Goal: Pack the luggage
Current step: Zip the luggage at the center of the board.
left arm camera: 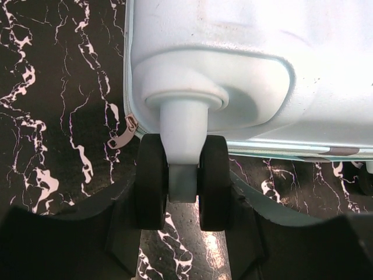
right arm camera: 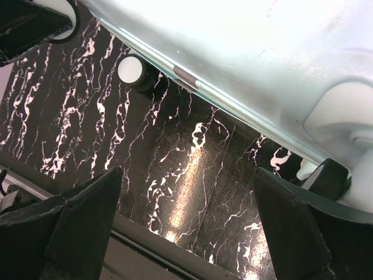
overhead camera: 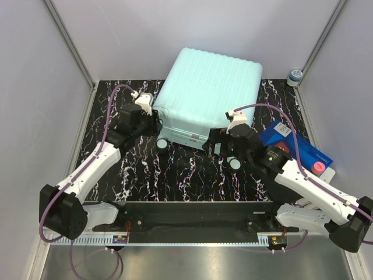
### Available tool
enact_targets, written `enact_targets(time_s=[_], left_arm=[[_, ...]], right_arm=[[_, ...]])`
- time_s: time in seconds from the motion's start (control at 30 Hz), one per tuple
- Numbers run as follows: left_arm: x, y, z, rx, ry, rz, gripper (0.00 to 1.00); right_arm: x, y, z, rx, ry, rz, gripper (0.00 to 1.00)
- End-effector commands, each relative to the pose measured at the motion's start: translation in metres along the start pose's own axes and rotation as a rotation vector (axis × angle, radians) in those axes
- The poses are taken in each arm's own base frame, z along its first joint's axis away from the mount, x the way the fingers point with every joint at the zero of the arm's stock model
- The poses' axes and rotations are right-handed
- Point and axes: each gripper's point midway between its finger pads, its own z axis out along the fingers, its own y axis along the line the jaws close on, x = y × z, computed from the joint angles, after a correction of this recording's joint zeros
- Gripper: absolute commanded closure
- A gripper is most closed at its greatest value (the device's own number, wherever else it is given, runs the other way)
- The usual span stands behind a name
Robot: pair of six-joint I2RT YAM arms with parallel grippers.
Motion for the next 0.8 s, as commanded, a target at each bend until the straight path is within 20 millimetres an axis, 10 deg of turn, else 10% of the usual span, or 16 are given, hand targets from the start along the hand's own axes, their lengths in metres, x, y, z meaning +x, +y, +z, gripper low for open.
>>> enact_targets(time_s=[0.0, 0.77], left_arm=[[-0.027, -0.027, 0.001, 0.138, -0.112, -0.014, 1.0], [0.025, -0.117, -0.024, 0.346, -0.139, -0.014, 1.0]], right_arm=[[-0.012, 0.01, 0.006, -0.022, -0.019, 0.017, 0.03], [-0.017, 0.017, 0.015, -0.022, -0.013, 0.022, 0.03]])
